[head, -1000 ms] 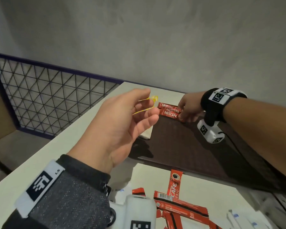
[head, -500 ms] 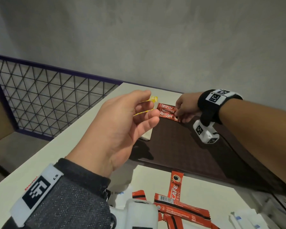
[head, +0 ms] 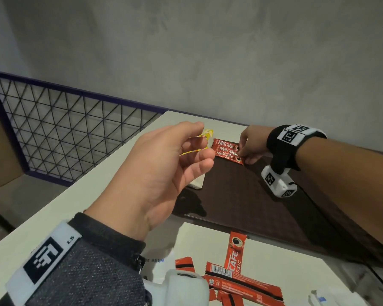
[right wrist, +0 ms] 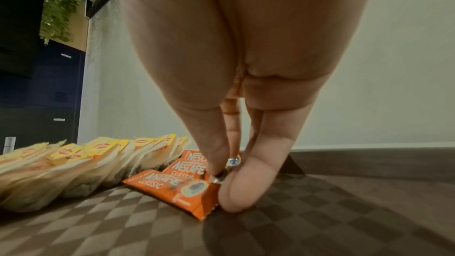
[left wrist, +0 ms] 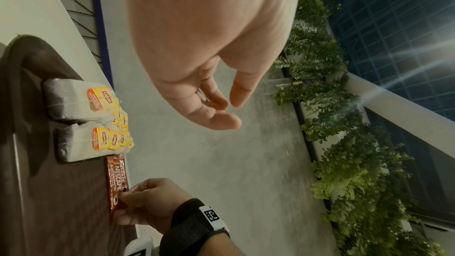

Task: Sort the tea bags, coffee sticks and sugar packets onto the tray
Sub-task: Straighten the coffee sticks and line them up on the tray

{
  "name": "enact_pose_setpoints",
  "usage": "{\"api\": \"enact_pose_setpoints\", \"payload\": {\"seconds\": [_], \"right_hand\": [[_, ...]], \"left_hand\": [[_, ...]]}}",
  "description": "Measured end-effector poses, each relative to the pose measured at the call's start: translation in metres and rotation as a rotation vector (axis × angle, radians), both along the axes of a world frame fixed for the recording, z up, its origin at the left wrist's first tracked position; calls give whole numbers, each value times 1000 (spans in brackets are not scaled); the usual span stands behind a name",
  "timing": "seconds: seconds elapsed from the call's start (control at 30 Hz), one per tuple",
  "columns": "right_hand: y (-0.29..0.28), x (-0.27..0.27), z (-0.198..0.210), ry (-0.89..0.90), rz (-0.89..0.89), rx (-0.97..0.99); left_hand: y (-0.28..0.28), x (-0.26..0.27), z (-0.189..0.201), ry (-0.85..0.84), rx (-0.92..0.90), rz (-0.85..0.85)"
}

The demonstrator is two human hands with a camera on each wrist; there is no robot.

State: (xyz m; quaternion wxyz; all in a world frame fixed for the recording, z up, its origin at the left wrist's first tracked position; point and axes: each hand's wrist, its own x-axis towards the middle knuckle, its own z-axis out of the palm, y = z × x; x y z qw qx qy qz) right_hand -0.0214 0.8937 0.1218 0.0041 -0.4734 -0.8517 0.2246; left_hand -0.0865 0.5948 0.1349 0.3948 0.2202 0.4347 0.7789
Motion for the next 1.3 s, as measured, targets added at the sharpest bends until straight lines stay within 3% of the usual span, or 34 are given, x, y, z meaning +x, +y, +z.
{"api": "enact_pose_setpoints", "payload": {"seconds": [0.27,0.53,0.67,0.8,0.93,1.07,1.2,1.3], "right_hand": [[-3,-2,5,18,41,-3],[-11,-8,-2,-139,195,255],[-24,0,4,-137,211,333],[-64,32,36,-119,308,434],[-143,73,56,-135,586,250],[-209,96,45,-263,764,140],[-231,106,23,-440,838,351],[-238,115,15,-443,771,350]], "left_hand": [[1,-2,0,8,6,5],[0,-1,0,74,35,12],[-4,4,10,297,104,135],[-16,9,32,527,191,152],[-29,13,57,728,191,178],[-48,28,72,1060,-59,77],[-84,47,60,1580,-614,-179],[-112,65,35,1759,-953,-419]]}}
